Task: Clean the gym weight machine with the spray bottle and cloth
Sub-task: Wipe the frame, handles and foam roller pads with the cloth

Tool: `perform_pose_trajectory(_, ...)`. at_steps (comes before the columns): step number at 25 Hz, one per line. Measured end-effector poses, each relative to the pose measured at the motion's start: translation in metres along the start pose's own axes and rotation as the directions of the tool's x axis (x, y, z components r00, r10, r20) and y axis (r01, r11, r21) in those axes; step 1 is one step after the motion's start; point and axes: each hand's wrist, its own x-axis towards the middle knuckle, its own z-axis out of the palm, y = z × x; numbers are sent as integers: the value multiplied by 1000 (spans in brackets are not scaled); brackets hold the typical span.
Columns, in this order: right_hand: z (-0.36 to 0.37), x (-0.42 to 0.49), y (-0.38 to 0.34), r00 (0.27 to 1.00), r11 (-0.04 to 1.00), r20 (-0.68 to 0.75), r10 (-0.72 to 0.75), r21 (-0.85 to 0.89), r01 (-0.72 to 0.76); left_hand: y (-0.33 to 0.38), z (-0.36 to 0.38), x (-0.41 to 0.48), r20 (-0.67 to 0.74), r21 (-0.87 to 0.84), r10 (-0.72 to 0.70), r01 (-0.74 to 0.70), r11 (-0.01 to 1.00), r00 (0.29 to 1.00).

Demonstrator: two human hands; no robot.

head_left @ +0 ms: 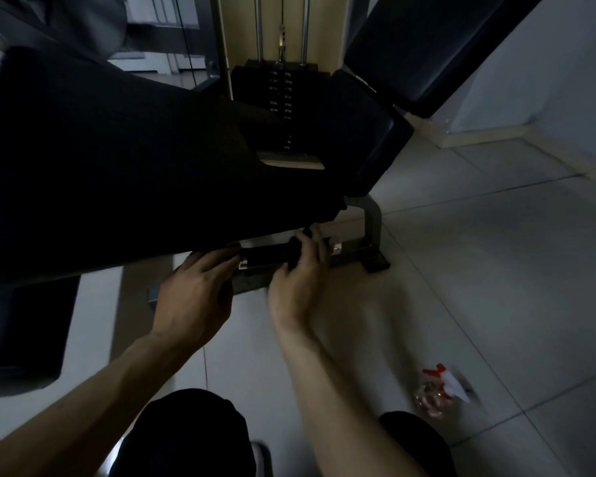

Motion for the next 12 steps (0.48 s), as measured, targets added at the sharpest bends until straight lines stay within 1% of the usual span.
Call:
perform_pose_trajectory(2, 14, -26, -4, 989, 997, 125, -76, -13, 79, -1, 1, -1, 10, 9, 8, -9, 1000, 1000)
perform_pose_trajectory(3, 13, -34, -2, 971, 989, 193, -141, -21, 148, 0, 0, -2, 12, 18, 18, -18, 1000, 1000)
perform_pose_trajectory(4, 7, -36, 3, 933, 964, 260, -250, -19, 264, 0, 0, -2, 17, 25, 29, -29, 999, 999)
perform_pose_trajectory(5, -3, -35, 9, 870, 924, 337, -361, 2, 382, 1, 0, -3, 22, 32, 37, -38, 999, 999)
perform_pose_trajectory(6, -16, -31, 14, 806, 883, 394, -442, 34, 468, 1, -1, -3, 30, 39, 41, -42, 998, 999)
perform_pose_trajectory(7, -29, -28, 19, 795, 879, 397, -460, 76, 470, 1, -3, -3, 38, 49, 41, -43, 998, 998)
perform_pose_trajectory(8, -40, -23, 22, 880, 931, 304, -365, 130, 341, 1, -3, -2, 47, 55, 36, -39, 998, 998)
perform_pose_trajectory(9, -50, -14, 24, 986, 971, 132, -103, 229, 71, 2, -4, -2, 53, 56, 31, -34, 998, 998)
perform_pose_trajectory(10, -54, -2, 24, 968, 905, -28, 251, 362, -224, 3, -4, -2, 54, 58, 23, -26, 998, 998)
perform_pose_trajectory(11, -52, 10, 23, 846, 763, -84, 527, 485, -427, 4, -4, -3, 53, 65, 16, -19, 998, 998)
perform_pose_trajectory(12, -46, 15, 15, 760, 666, -46, 648, 518, -537, 5, -4, -4, 58, 71, 11, -15, 997, 998)
